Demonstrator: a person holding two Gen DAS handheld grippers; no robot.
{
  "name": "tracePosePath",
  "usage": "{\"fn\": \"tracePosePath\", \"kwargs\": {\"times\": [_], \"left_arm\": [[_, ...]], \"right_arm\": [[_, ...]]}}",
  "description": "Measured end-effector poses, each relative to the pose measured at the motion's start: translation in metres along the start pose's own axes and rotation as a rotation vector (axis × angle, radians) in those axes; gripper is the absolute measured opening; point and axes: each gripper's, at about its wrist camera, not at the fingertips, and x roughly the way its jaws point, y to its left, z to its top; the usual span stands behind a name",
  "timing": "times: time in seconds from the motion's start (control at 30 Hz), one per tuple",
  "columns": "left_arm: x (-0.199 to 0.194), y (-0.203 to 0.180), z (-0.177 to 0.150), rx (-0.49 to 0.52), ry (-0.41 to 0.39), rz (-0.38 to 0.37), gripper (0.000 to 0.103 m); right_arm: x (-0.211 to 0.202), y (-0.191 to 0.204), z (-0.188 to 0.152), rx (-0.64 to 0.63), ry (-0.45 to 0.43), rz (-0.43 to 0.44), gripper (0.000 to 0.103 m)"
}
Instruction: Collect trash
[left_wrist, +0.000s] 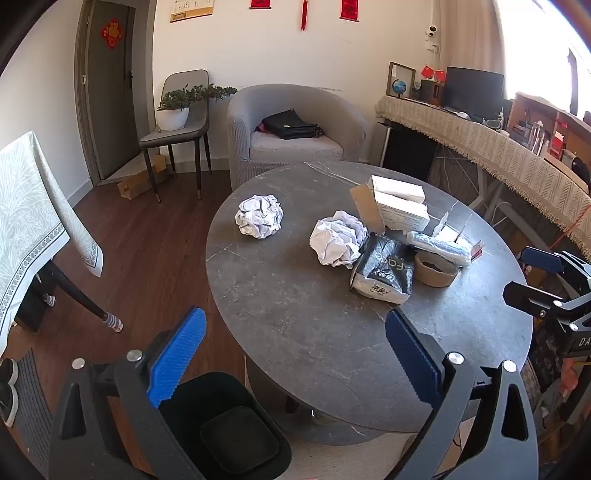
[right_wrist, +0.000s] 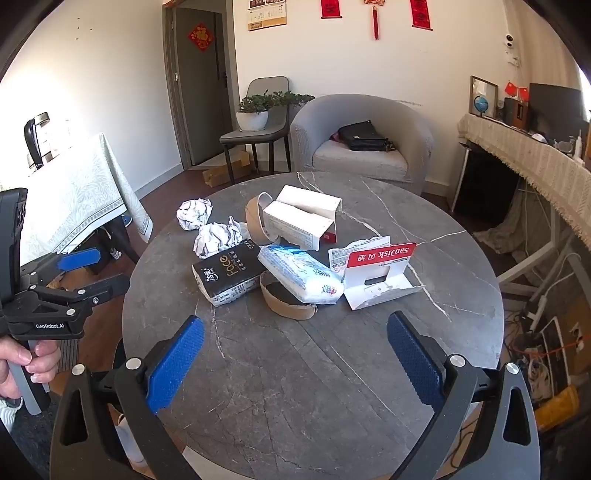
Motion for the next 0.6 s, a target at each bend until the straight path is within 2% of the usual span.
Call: {"fn": "tracePosePath", "kwargs": {"times": [0.6], "left_arm": [[-0.0023,-0.0019,0.0002,0.010,0.000,0.003,0.100]], "right_arm": [[-0.0013,0.0020,0.0032,0.008,0.004,0.000,0.100]]}}
